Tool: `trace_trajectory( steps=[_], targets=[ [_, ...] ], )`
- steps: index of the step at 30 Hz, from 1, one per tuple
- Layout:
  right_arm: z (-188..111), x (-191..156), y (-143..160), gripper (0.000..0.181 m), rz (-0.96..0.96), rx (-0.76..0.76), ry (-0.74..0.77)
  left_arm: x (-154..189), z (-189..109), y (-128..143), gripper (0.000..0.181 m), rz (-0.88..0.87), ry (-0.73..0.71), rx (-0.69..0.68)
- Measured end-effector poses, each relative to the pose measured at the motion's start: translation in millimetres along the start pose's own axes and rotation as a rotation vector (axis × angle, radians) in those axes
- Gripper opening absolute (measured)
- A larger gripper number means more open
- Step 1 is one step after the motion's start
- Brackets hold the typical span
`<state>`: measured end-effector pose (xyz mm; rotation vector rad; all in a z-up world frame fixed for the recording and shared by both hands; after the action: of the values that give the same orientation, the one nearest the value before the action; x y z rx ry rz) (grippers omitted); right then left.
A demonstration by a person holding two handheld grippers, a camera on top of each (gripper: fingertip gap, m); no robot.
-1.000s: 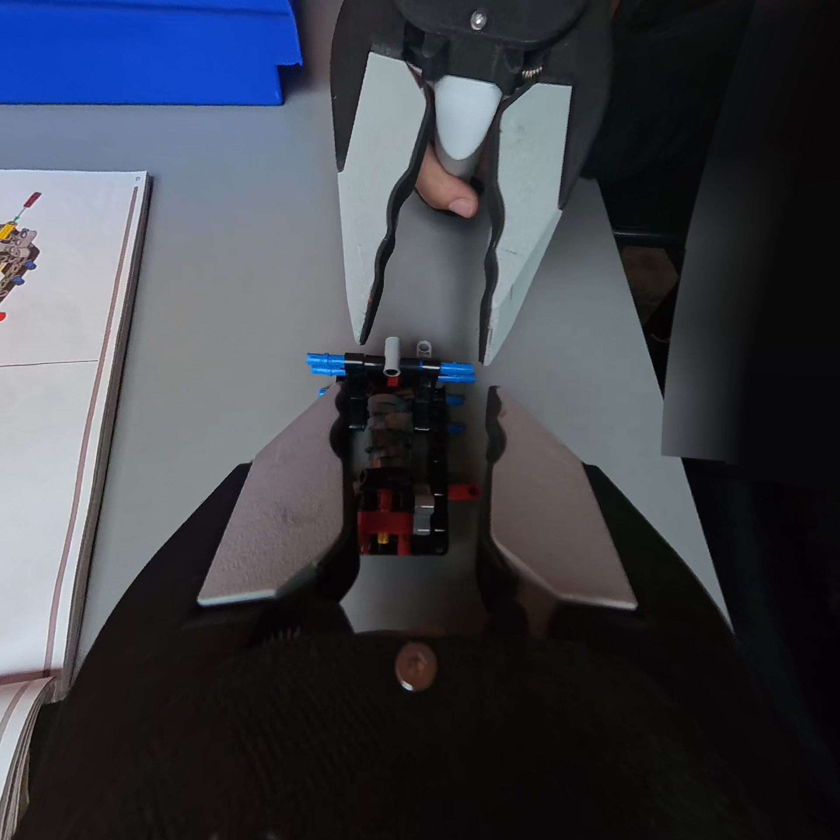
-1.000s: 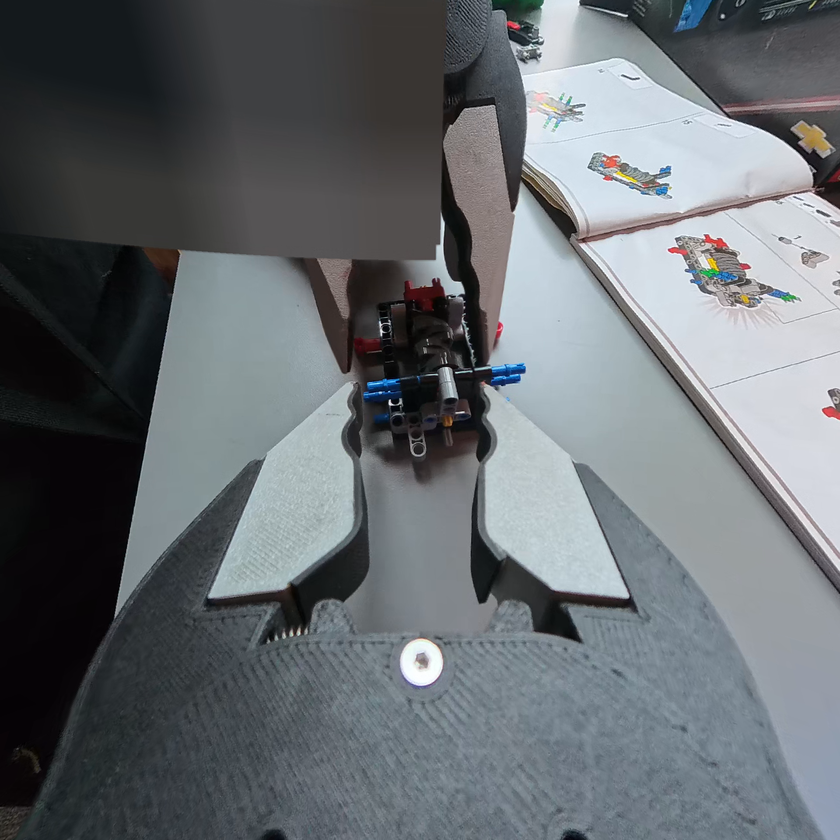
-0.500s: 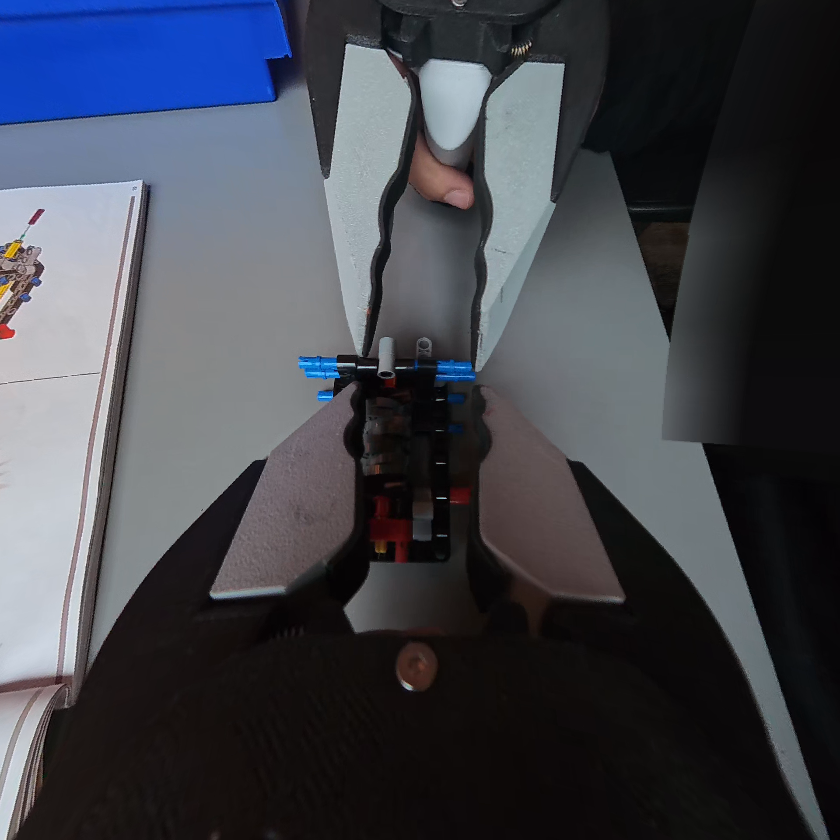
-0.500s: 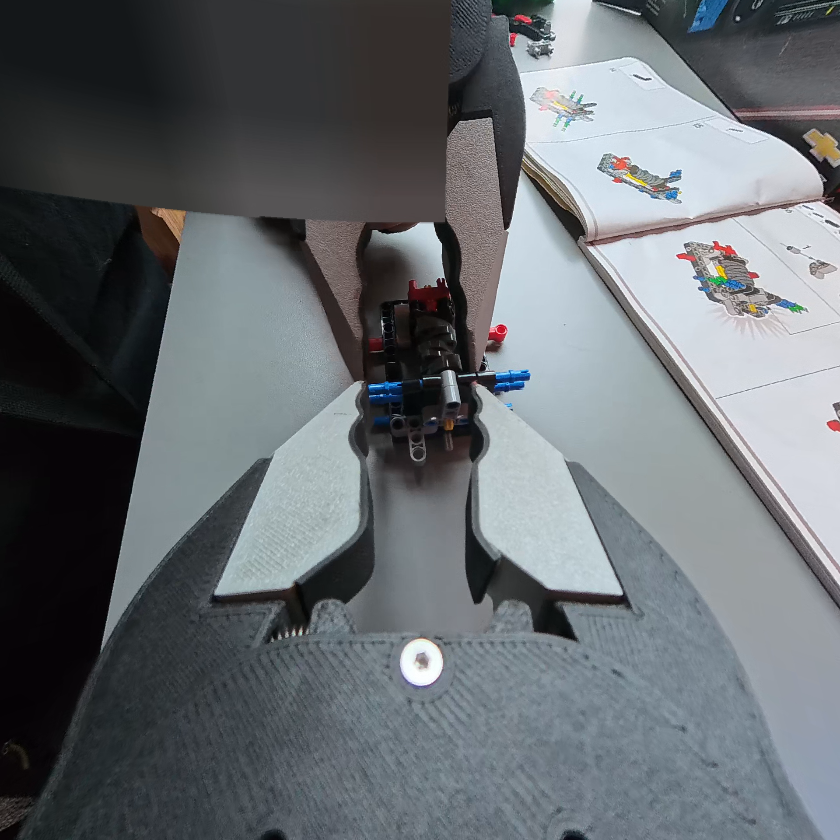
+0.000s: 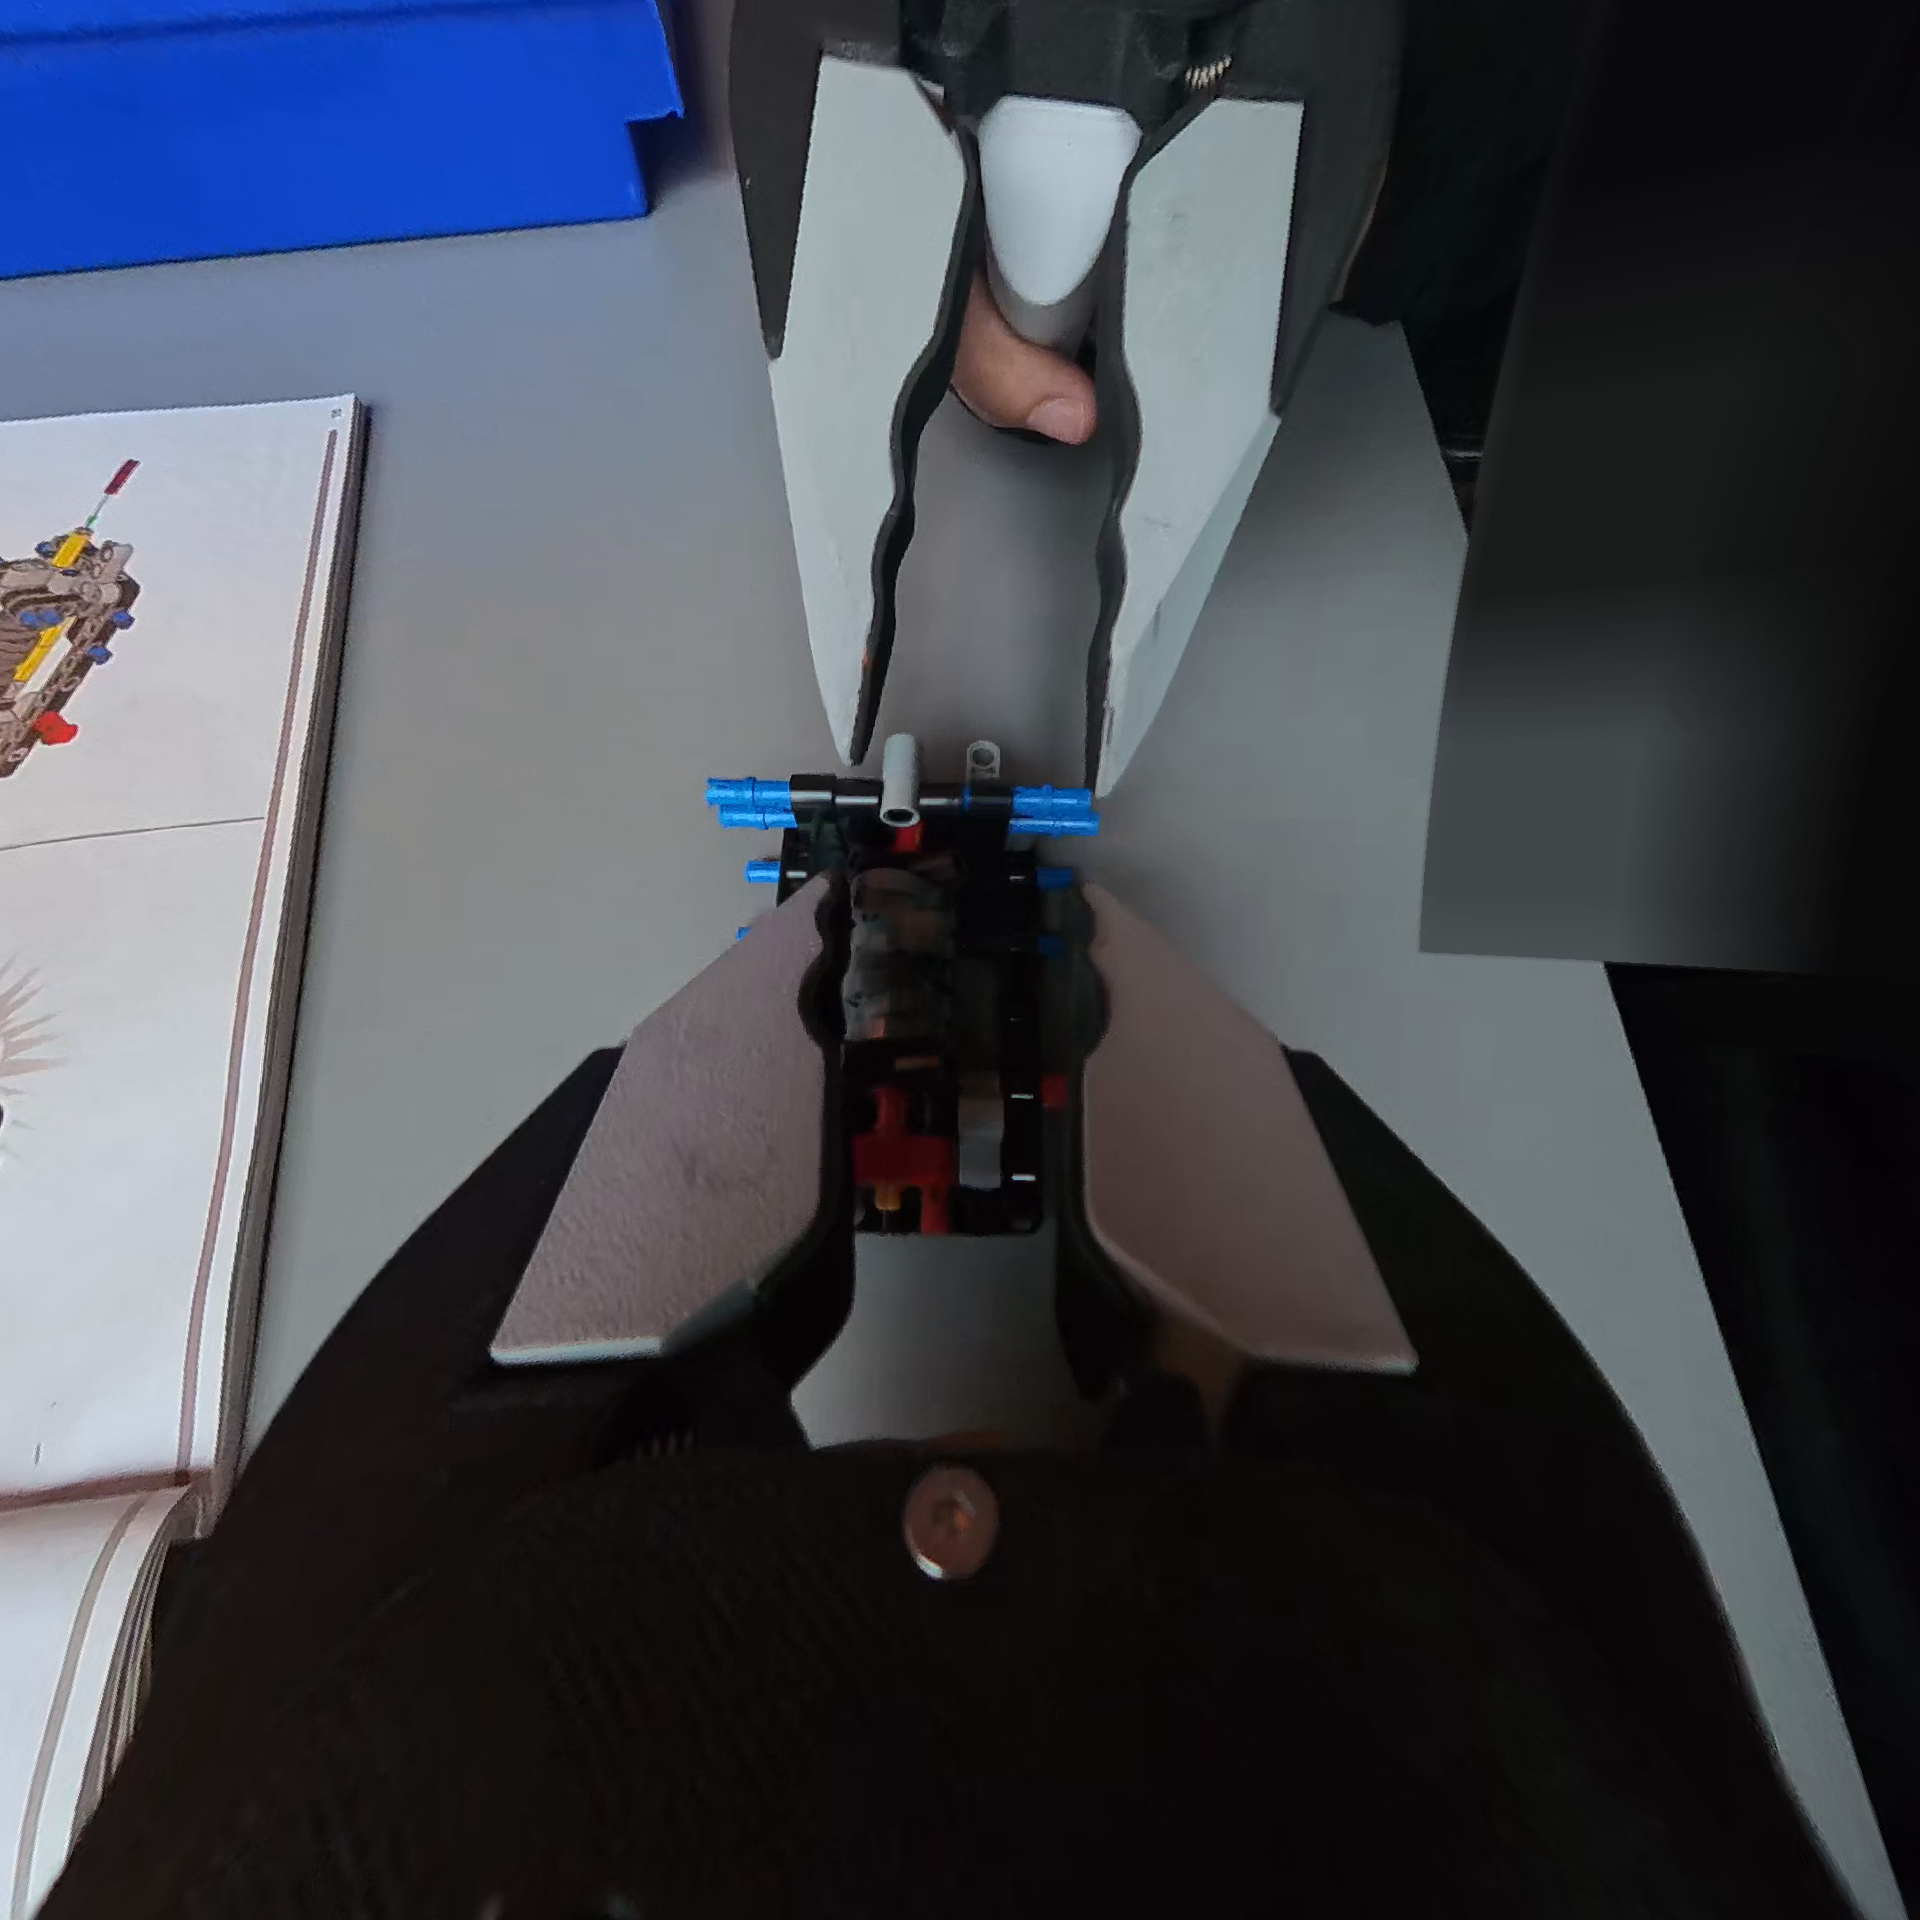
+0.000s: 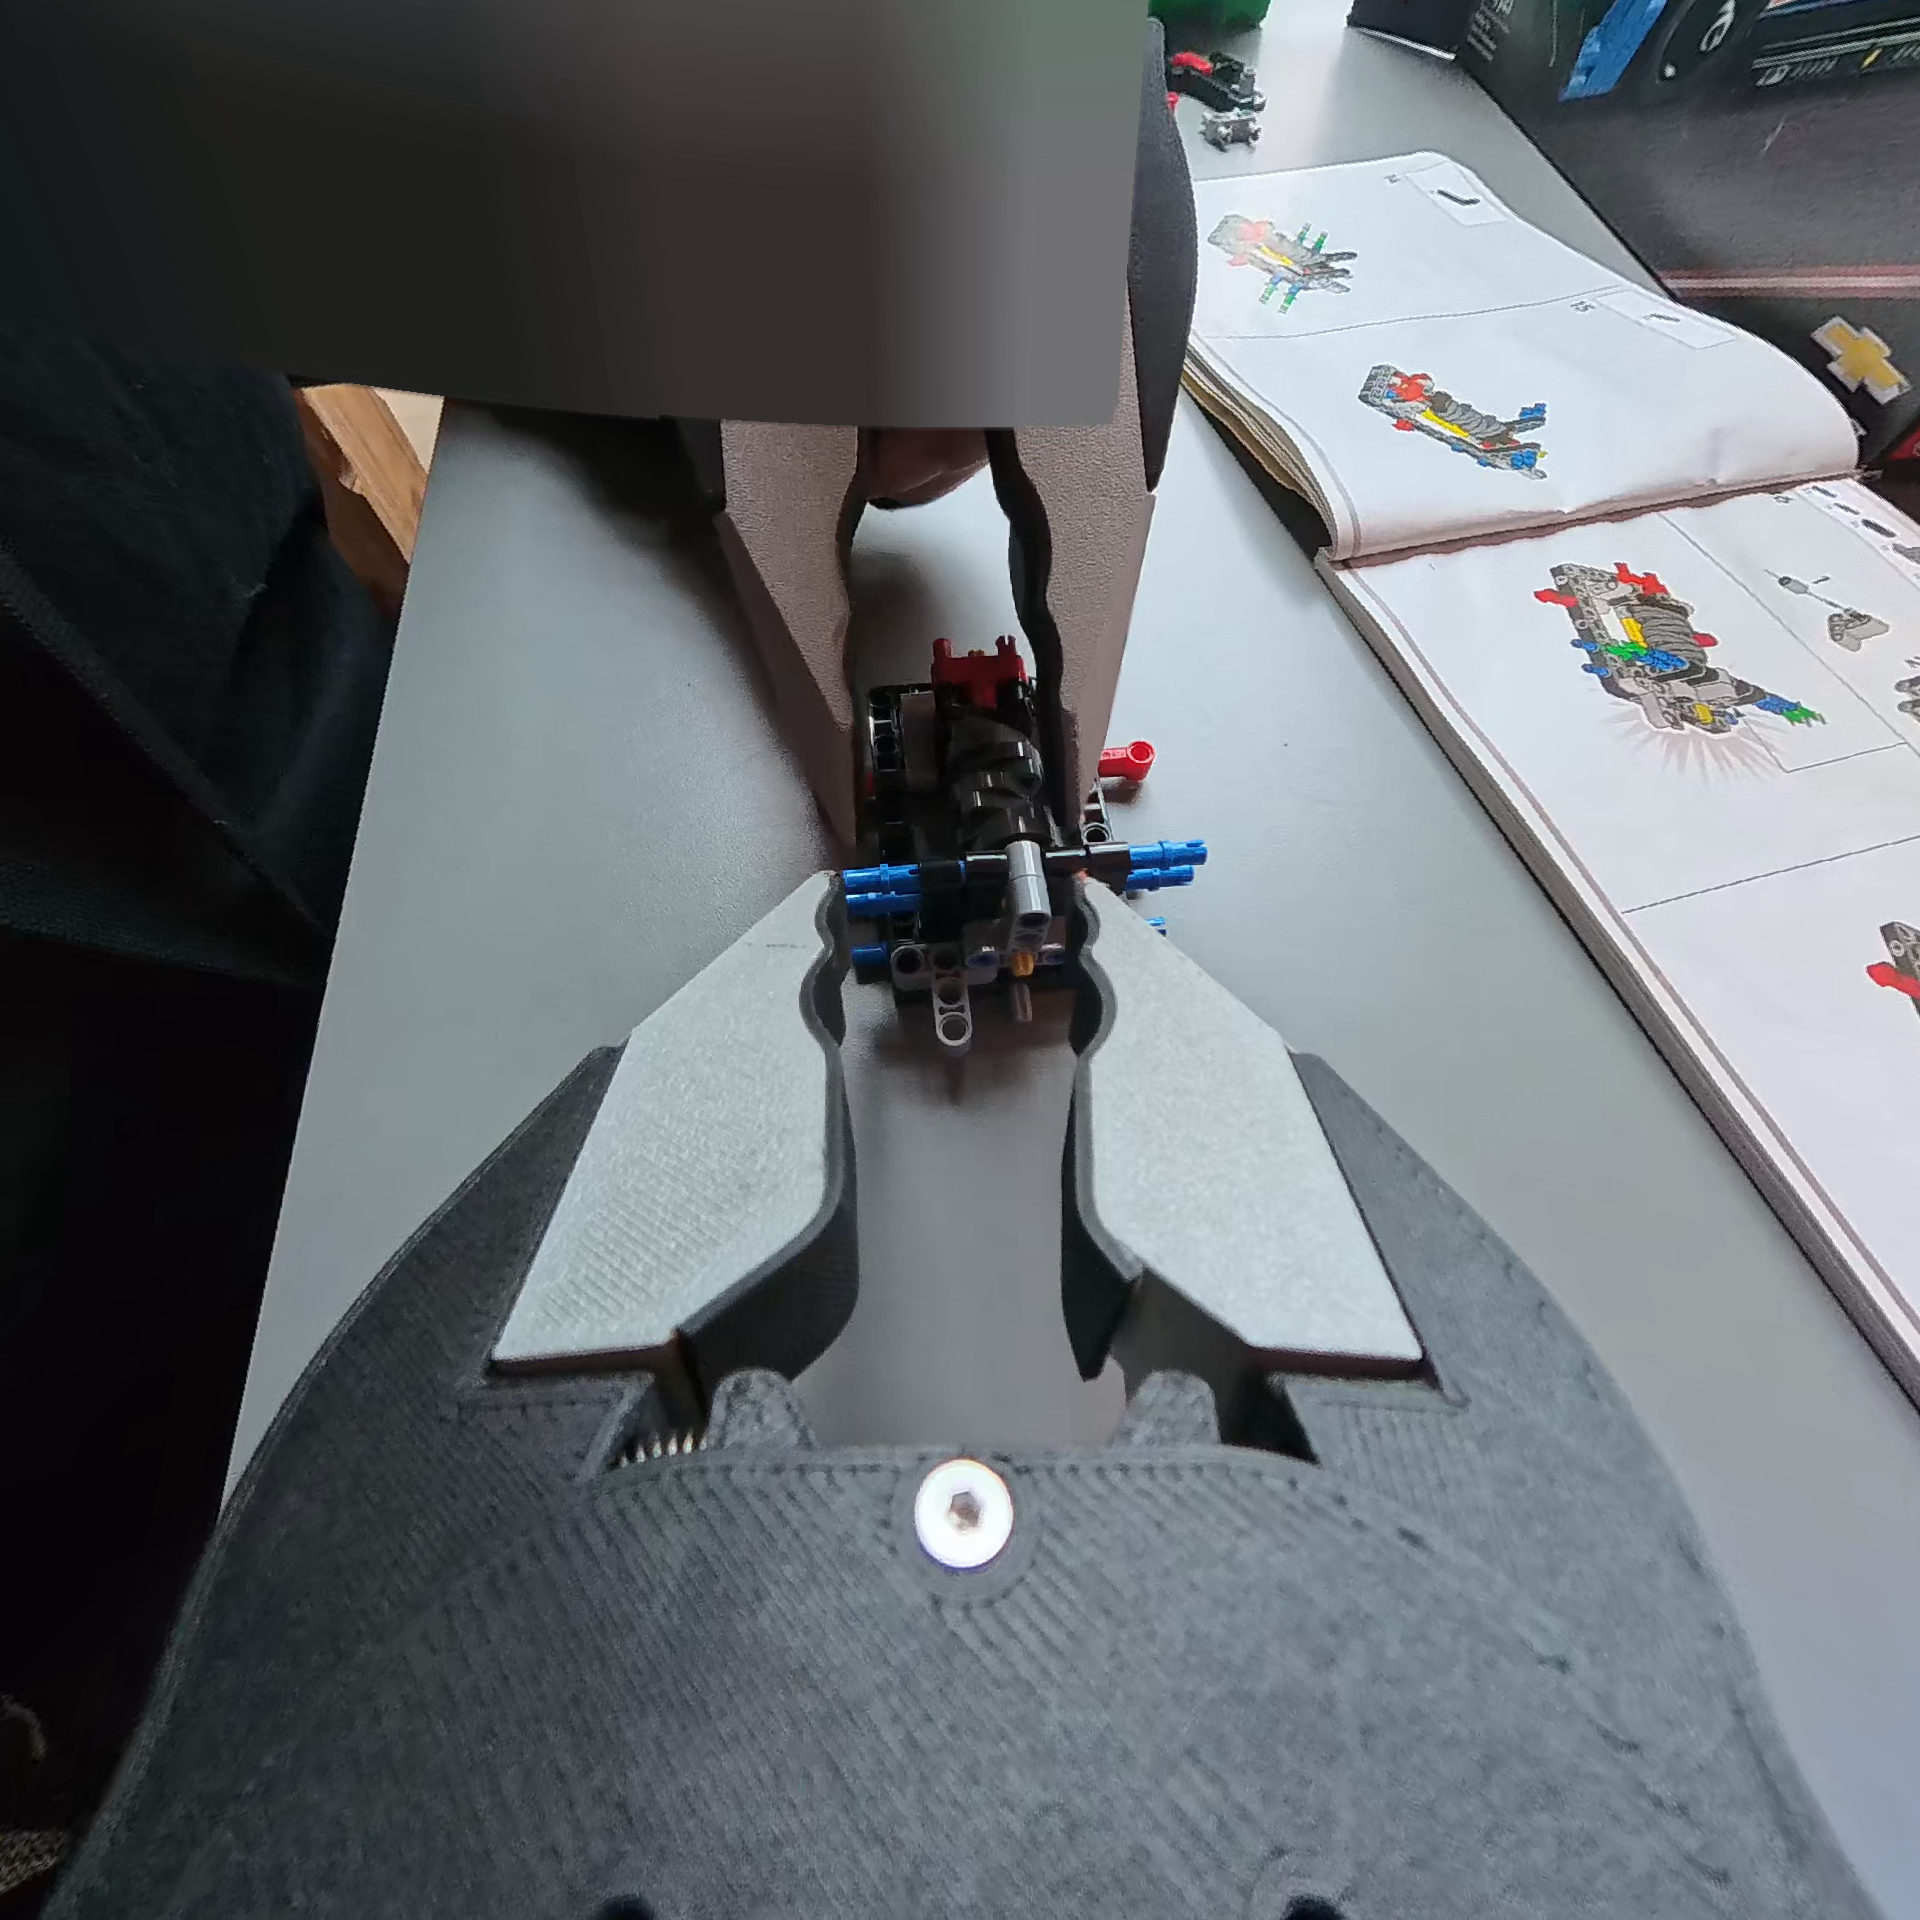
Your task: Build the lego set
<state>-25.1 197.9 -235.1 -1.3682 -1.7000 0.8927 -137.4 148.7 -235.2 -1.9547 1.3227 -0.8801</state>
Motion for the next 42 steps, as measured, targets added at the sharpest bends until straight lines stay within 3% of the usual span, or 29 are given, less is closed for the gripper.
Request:
trace_trajectory(
  steps=[7,16,42],
  targets=[
    [0.7,-2.5,0.6,0.038,-0.021,-0.009,-0.001,-3.9,0.9,6.0,0.038,-0.055,0.032,-0.036],
    [1.1,-4.7,0.5,0.038,-0.026,-0.011,-0.008,-6.9,3.7,9.9,0.023,-0.063,0.01,-0.059],
    [0.5,-3.8,1.6,0.035,-0.046,-0.012,-0.008,-5.8,5.7,10.5,0.023,-0.047,-0.032,-0.041]
  ],
)
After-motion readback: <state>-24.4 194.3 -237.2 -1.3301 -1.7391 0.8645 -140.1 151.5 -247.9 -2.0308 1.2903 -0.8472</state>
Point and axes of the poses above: each gripper's, where its closed fingertips meet, z out along the fingers, y out of its underside, x = y × z across the jaws, the point moved 7 cm from there along -z, back along the fingers, and after that the axes turned 15 degrees about y, right-handed, at the moved point
